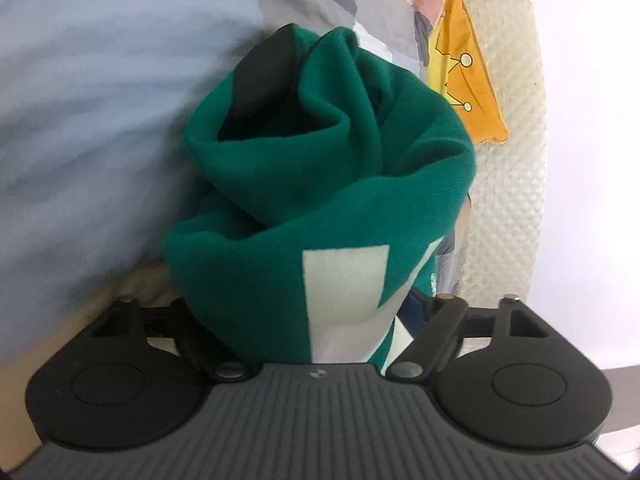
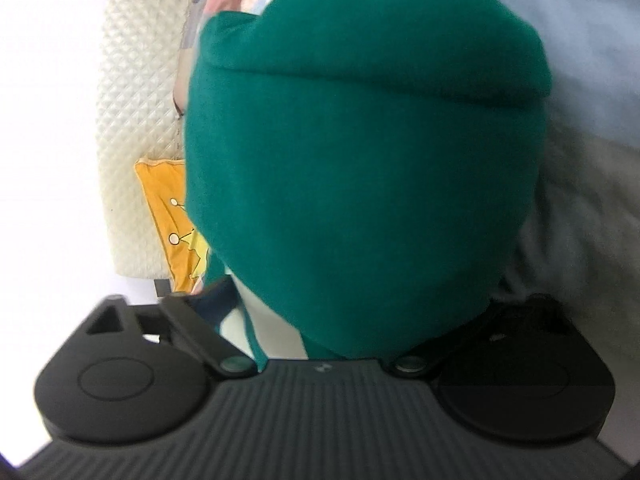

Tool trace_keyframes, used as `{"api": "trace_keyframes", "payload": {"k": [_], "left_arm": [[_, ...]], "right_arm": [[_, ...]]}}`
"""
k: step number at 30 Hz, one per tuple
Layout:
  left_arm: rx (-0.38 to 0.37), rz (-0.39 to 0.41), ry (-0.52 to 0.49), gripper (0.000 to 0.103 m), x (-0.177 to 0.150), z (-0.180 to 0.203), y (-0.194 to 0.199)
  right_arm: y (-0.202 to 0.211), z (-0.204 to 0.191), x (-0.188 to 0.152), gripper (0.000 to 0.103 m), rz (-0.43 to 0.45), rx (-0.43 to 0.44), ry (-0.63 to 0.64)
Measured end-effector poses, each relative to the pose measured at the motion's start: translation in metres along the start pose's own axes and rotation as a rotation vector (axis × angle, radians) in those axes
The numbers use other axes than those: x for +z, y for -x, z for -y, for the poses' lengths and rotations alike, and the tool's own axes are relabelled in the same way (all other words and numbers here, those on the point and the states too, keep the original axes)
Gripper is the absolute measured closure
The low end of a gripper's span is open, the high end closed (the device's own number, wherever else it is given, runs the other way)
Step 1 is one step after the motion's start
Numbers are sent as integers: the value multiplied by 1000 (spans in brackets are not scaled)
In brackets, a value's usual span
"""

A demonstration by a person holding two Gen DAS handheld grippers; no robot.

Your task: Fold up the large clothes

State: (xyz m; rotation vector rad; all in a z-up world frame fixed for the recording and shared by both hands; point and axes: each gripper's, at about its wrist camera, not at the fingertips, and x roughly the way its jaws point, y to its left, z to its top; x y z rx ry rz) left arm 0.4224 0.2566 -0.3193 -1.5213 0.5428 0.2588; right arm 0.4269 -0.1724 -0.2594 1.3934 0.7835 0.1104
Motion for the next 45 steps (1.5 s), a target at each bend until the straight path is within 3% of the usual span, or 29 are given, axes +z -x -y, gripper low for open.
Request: {"api": "trace_keyframes", "payload": {"k": [5, 8, 15, 25, 30, 35, 37, 40, 45], "left_arm": [[5, 1, -93, 41, 4, 19, 0], [8, -2, -132, 46, 5, 32, 4], [-36, -13, -194, 52, 2, 71, 19], [-93, -102, -257, 52, -31, 146, 21], [-98, -148, -313, 52, -53, 196, -11], [-94, -190, -353, 52, -73, 249, -68], [-100, -208, -377, 52, -84, 271, -95], [-118, -227, -393, 52, -98, 300, -137], [-172, -265, -419, 52, -132, 335, -207]], "right_arm": [[-4, -21, -5, 49, 8, 40, 95], [3, -36, -2, 56, -11, 60, 145], [49, -49, 7, 61, -21, 121, 206], [125, -75, 40, 61, 37, 200, 256], [148, -93, 74, 61, 77, 209, 288], [158, -117, 125, 61, 117, 195, 316], [149, -133, 152, 61, 139, 195, 325], [92, -164, 192, 61, 177, 206, 340], [50, -180, 247, 60, 225, 234, 352]]}}
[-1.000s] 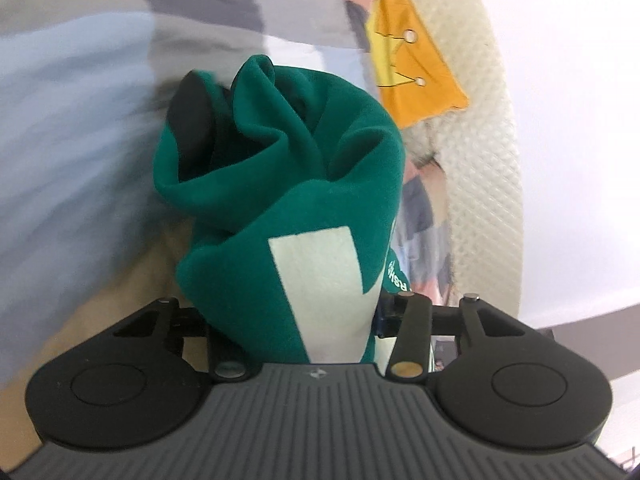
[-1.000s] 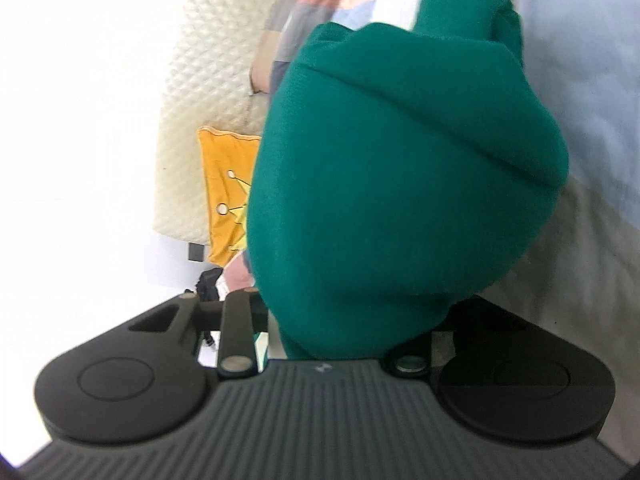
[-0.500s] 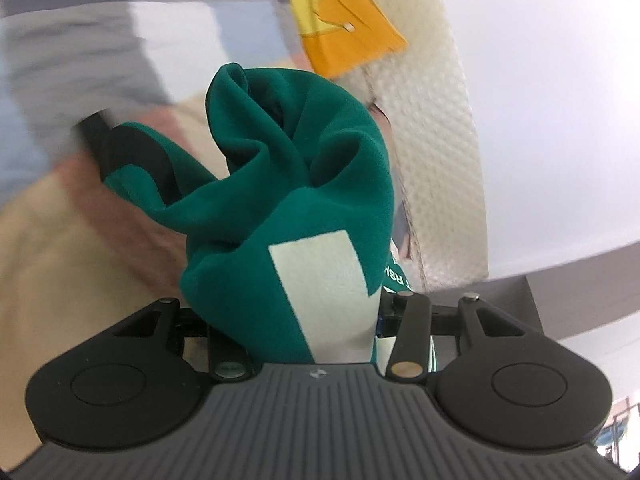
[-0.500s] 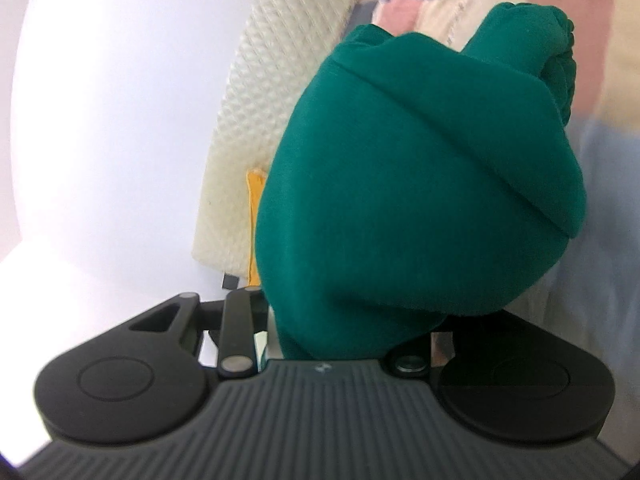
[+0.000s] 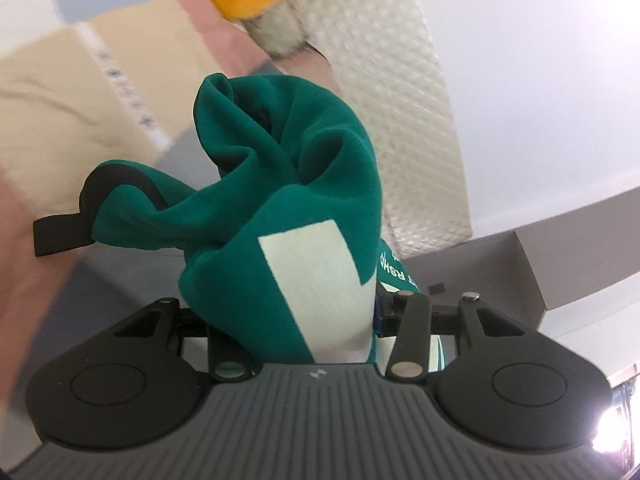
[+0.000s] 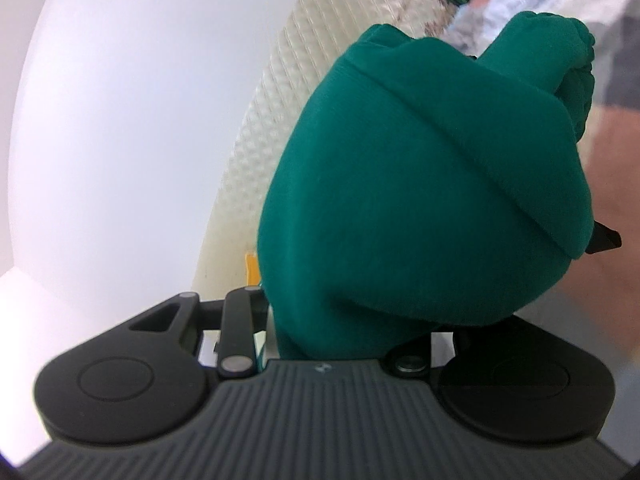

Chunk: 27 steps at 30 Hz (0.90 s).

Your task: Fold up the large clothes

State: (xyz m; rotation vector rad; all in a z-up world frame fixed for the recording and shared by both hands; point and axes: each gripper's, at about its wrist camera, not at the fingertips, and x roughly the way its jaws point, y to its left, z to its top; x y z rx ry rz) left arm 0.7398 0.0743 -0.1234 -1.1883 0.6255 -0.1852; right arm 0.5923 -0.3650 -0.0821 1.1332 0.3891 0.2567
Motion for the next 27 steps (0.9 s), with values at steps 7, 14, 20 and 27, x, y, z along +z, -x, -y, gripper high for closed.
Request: {"api": "trace_keyframes", "payload": {"k": [7, 14, 20, 27], "left_arm": [[-50, -71, -74, 52, -18, 15, -109], [-6, -208, -143, 52, -30, -31, -194], [-5, -234, -168, 51, -45, -79, -205], [34, -261, -267, 44, -47, -103, -196]], "right_arm": [[-70, 49, 42, 60, 63, 13, -10], [-85, 123, 35, 60, 121, -138, -77], [-73, 173, 10, 58, 88, -159, -121], [-59, 208, -21, 51, 56, -186, -158]]}}
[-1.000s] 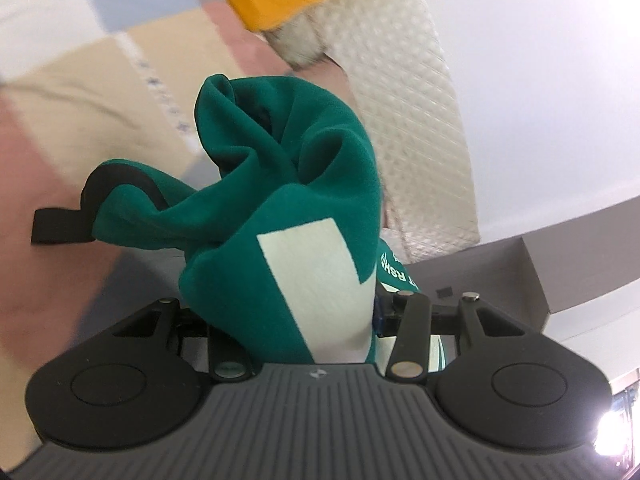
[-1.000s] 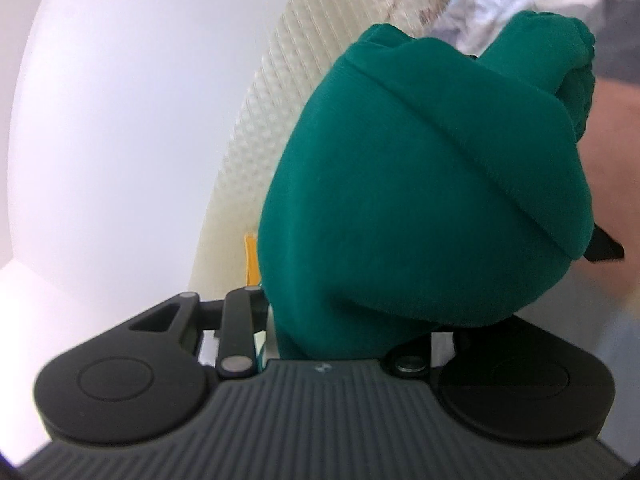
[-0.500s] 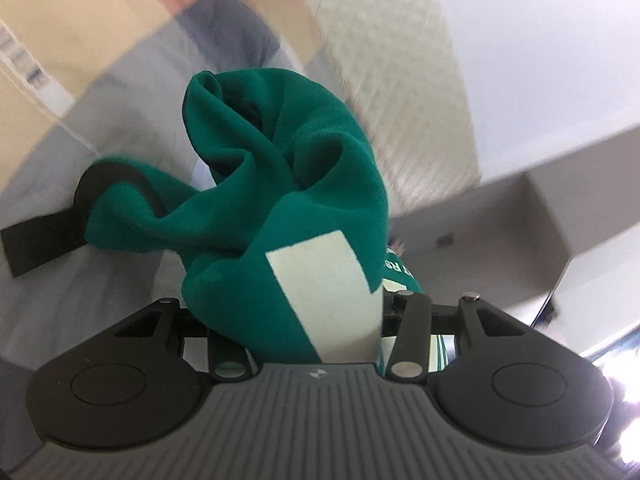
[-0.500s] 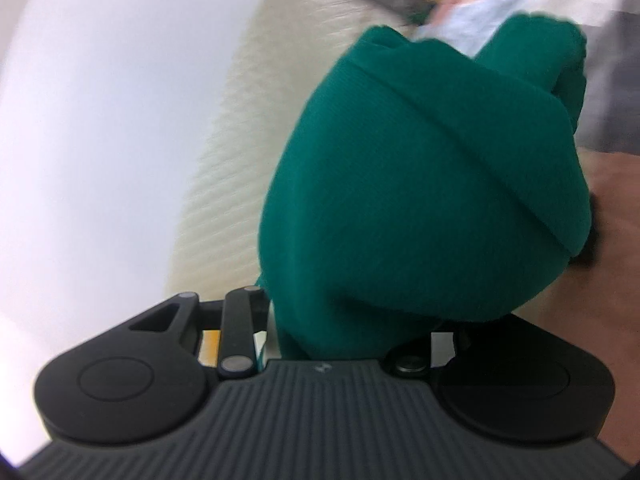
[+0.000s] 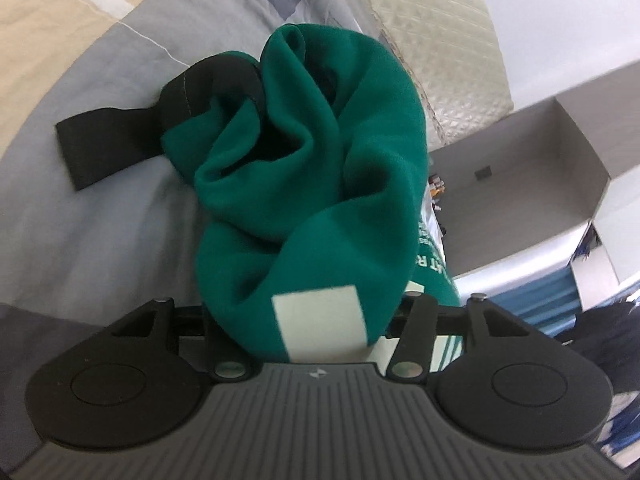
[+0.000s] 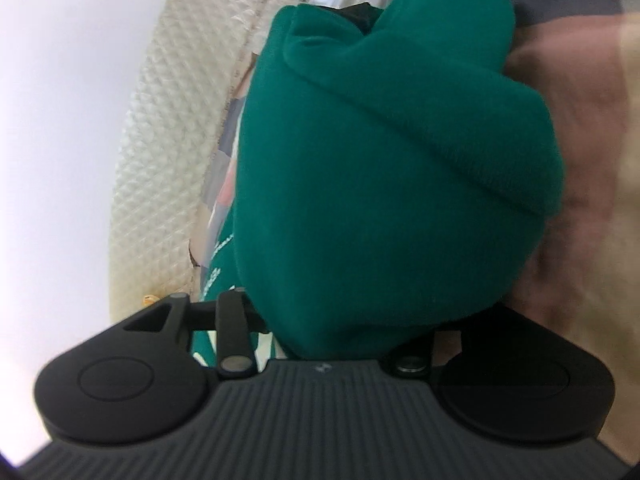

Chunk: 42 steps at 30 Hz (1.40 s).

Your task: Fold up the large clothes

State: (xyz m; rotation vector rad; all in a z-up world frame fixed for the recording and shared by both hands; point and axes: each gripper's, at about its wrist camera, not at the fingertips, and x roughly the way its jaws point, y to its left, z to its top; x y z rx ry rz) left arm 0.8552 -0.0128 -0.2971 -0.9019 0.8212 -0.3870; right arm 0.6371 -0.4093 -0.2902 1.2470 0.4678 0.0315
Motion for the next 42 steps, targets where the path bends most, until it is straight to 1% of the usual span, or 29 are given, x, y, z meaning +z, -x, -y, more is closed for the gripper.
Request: {"api": "trace_keyframes", "payload": {"k": [2, 3, 4, 6, 7, 8, 11, 14, 15, 17, 18, 21, 22, 24, 26, 27, 28, 29, 30, 31, 33, 34, 36, 37, 40, 42], "left_arm": [[2, 0, -2, 43, -1, -2, 1], [7, -2, -1, 43, 1, -1, 1], [15, -5, 2, 42, 2, 2, 2], [39, -11, 0, 42, 3, 9, 6], [62, -19, 1, 40, 5, 12, 6], [80, -26, 3, 38, 4, 25, 1], [121, -47, -7, 37, -1, 44, 17], [181, -71, -54, 37, -3, 60, 30], [208, -82, -66, 37, -4, 67, 37], [238, -89, -88, 37, -10, 79, 54], [257, -87, -99, 37, -12, 87, 63], [270, -78, -134, 37, -21, 107, 83], [277, -73, -150, 37, -25, 115, 93], [313, -78, -185, 38, -29, 133, 107], [319, -74, -216, 38, -36, 150, 127], [317, -66, -233, 38, -42, 159, 139], [315, -61, -251, 38, -48, 170, 153], [317, -54, -280, 38, -54, 182, 166], [318, -44, -308, 38, -63, 196, 185], [319, -36, -337, 38, -70, 207, 194], [326, -18, -400, 38, -87, 232, 226], [332, -10, -425, 38, -95, 243, 240], [333, 8, -488, 38, -113, 264, 266], [330, 17, -514, 38, -121, 272, 278], [309, 40, -570, 38, -147, 294, 314], [309, 71, -650, 38, -169, 308, 336]], "right_arm": [[-21, -8, 13, 48, 16, -13, 5], [-22, -9, 12, 48, 21, -19, 1], [-36, -18, 26, 47, 21, -26, -9], [-35, -24, 28, 45, 12, -53, -34], [-36, -28, 29, 44, 3, -70, -47], [-35, -32, 30, 44, -6, -89, -57], [-25, -42, 31, 43, -22, -146, -66], [-16, -55, 31, 43, -34, -188, -39], [-11, -60, 30, 43, -37, -205, -28], [-1, -72, 29, 43, -40, -236, -5], [5, -79, 28, 43, -42, -245, 5], [27, -103, 26, 44, -39, -243, 39], [25, -117, 30, 44, -36, -232, 61], [46, -133, 25, 44, -33, -233, 112], [63, -149, 20, 44, -40, -211, 139], [75, -148, 19, 44, -41, -203, 154], [84, -156, 18, 44, -42, -198, 178], [93, -164, 12, 44, -43, -194, 203], [103, -175, 8, 44, -44, -185, 229], [115, -176, -3, 44, -48, -178, 249], [134, -192, -13, 44, -46, -165, 298], [148, -186, -22, 44, -48, -158, 323], [167, -200, -32, 44, -48, -141, 379], [186, -207, -43, 44, -45, -135, 414], [216, -227, -62, 44, -35, -131, 529], [236, -241, -75, 44, -21, -122, 607]]}}
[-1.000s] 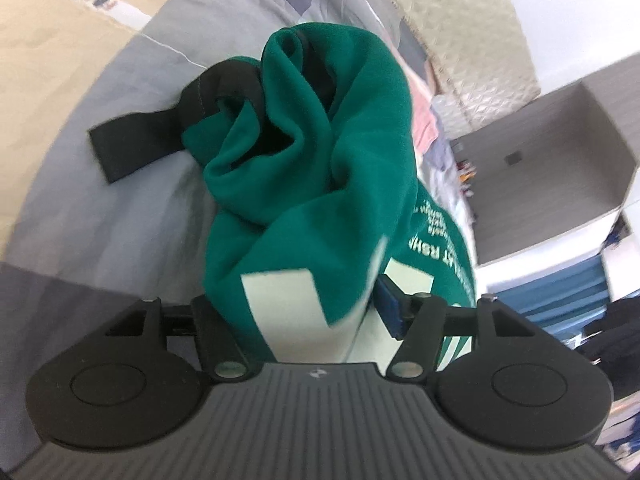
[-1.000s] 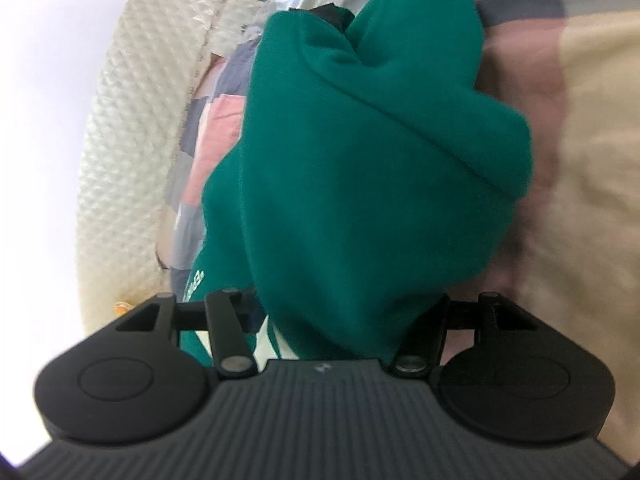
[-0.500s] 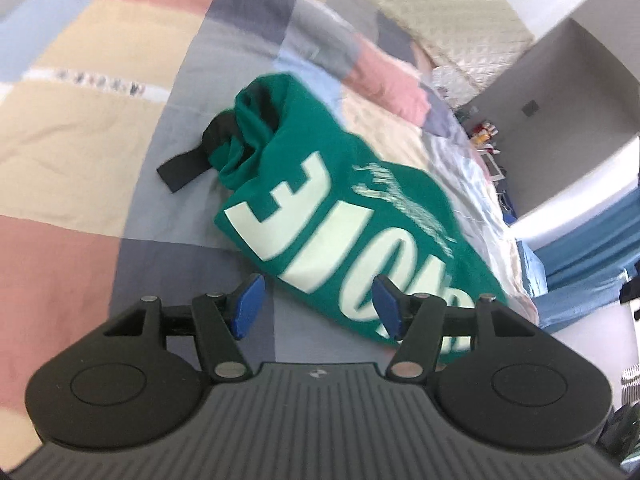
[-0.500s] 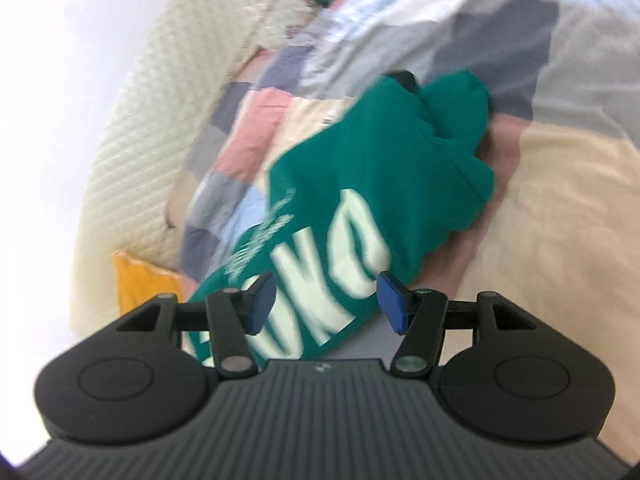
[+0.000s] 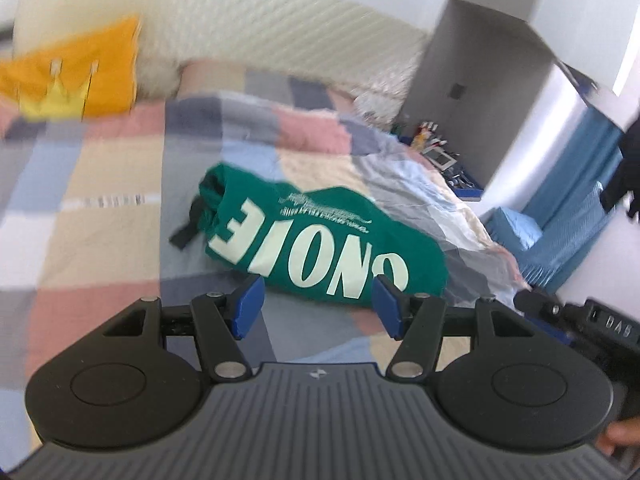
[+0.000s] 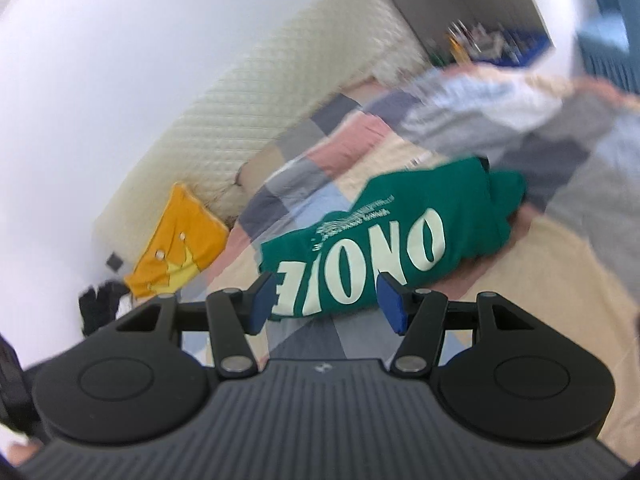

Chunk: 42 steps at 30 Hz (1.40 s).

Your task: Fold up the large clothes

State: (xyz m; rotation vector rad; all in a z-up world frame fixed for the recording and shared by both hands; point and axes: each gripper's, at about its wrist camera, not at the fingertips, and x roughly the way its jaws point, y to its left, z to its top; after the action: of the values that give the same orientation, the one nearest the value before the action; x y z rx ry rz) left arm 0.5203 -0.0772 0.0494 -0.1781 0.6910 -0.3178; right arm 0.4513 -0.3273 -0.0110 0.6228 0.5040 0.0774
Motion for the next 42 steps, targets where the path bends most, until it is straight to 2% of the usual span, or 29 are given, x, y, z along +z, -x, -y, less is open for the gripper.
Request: {"api": "trace_keyframes", "payload": {"k": [4, 8, 13, 16, 22, 25, 27, 32, 37, 42], "left_arm": [[-33, 37, -81, 38, -27, 23, 44], [-38, 101, -166, 38, -58, 38, 79], [-64, 148, -221, 38, -92, 45, 109], [-40, 186, -255, 37, -111, 45, 123], [-5, 231, -285, 37, -146, 35, 136], [-19, 236, -271, 37, -159, 30, 138], [5, 249, -293, 37, -167, 31, 139], [-25, 269, -254, 37, -175, 22, 139], [-9, 302, -250, 37, -181, 14, 138], [-21, 289, -241, 37, -188, 9, 131]], "right_arm": [[49, -27, -22, 43, 51, -16, 169], [87, -38, -49, 43, 70, -22, 256], [124, -44, -83, 43, 119, -39, 355], [138, -41, -98, 43, 136, -44, 370], [146, -37, -127, 43, 155, -56, 423], [144, -35, -139, 43, 155, -60, 422], [141, -33, -144, 43, 158, -59, 422], [137, -31, -156, 43, 171, -84, 423], [134, -26, -170, 43, 171, -116, 413], [133, -24, -179, 43, 171, -147, 406]]}}
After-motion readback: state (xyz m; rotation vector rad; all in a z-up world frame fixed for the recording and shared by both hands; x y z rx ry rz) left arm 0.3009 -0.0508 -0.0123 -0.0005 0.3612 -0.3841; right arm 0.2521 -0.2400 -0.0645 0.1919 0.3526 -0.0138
